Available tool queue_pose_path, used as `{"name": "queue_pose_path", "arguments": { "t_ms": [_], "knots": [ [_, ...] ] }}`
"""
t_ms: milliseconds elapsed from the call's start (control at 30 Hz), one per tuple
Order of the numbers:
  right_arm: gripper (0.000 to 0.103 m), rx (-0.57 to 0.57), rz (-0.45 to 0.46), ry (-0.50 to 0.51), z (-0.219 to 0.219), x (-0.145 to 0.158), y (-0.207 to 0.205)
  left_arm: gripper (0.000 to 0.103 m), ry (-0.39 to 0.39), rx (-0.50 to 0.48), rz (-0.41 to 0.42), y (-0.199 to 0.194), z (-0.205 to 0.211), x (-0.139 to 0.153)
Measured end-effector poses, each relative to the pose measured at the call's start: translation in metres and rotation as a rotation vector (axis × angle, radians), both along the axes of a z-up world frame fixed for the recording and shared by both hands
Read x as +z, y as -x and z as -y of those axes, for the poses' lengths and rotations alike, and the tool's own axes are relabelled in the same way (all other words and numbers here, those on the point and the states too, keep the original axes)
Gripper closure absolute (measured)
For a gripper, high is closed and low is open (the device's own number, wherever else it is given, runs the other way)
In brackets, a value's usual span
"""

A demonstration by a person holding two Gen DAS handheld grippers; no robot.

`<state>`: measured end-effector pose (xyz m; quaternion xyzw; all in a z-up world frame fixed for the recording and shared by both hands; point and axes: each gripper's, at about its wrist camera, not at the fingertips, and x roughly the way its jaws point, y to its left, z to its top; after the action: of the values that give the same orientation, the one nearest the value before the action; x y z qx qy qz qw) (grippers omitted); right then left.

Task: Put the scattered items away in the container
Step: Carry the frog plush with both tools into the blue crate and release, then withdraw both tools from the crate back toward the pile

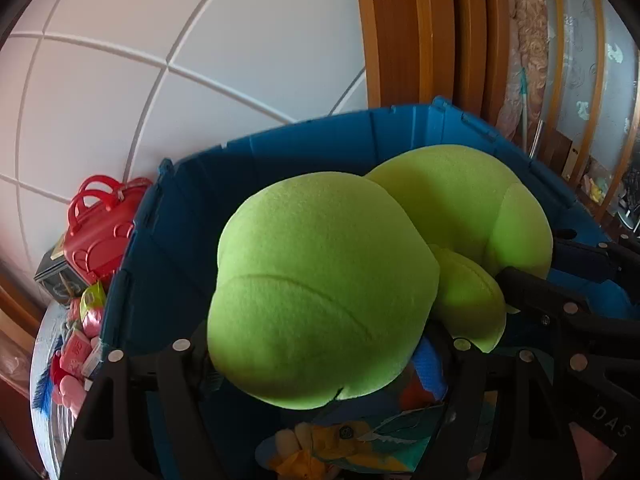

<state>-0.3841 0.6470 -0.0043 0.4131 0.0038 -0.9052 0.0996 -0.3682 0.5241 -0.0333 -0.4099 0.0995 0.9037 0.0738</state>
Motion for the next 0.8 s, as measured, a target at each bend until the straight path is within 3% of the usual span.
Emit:
{"name": "queue_pose_path", "arguments": {
  "t_ms": [67, 133, 367, 500, 567, 633, 800],
  "knots": [
    [0.061, 0.001, 0.066, 0.023, -0.001, -0.019, 0.01, 0.028, 0.02, 0.014, 0.066, 0.006, 0.002, -0.014],
    [0.068, 0.01, 0.095, -0.009, 0.002, -0.028, 0.012, 0.028, 0.065, 0.009, 0.102, 0.007, -0.005, -0.025],
    [0.066, -0.013, 0.108, 0.026, -0.006, -0.03, 0.011, 0.028, 0.088, -0.039, 0.059, -0.009, -0.016, -0.021],
    [0.054, -0.042, 0.111, 0.018, -0.007, -0.028, 0.011, 0.028, 0.077, -0.015, 0.101, -0.006, -0.011, -0.022],
    [0.042, -0.057, 0.127, 0.003, -0.008, -0.03, 0.012, 0.028, 0.071, -0.002, 0.125, -0.005, -0.009, -0.024],
    [0.023, -0.07, 0.139, -0.005, -0.007, -0.027, 0.013, 0.028, 0.07, 0.005, 0.138, -0.003, -0.009, -0.024],
    [0.007, -0.086, 0.144, -0.009, -0.01, -0.028, 0.015, 0.028, 0.066, 0.009, 0.138, -0.01, -0.004, -0.018]
  ]
}}
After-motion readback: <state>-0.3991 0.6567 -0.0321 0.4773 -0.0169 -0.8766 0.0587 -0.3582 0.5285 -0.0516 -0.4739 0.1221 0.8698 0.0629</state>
